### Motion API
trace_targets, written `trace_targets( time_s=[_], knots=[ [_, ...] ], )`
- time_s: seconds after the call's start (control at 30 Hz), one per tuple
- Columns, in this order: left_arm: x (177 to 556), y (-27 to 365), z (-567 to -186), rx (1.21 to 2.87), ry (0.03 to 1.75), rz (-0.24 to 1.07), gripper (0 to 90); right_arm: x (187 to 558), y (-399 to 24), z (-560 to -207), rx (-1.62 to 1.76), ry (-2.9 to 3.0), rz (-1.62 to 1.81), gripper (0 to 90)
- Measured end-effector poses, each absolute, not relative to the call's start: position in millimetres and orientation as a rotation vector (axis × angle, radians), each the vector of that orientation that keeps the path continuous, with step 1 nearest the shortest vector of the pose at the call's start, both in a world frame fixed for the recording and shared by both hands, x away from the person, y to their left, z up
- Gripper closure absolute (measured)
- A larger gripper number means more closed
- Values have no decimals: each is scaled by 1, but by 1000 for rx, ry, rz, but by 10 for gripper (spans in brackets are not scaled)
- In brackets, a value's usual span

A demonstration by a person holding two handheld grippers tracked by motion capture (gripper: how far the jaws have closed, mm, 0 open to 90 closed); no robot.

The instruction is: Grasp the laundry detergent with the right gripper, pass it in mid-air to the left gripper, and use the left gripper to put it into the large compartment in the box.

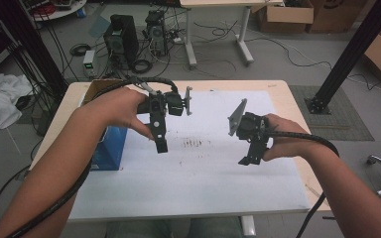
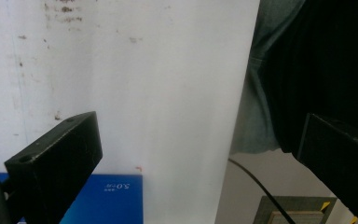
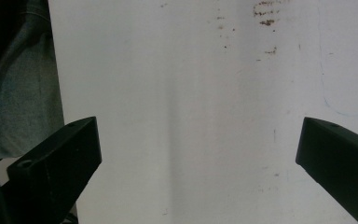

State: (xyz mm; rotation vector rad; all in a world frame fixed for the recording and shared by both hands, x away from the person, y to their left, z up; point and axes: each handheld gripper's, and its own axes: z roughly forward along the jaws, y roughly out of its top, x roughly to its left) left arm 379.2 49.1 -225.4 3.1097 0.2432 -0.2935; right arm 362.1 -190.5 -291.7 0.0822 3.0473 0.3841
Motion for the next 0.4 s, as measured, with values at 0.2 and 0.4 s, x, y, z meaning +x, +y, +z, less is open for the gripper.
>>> trace_targets(
  time_s=[0.2,0.4],
  knots=[
    [380,46,-227,3107,223,-305,2,363,-191,-293,86,3051,388,0],
    [380,46,-227,3103,211,-305,2,364,-191,-294,84,3054,383,0]
  ],
)
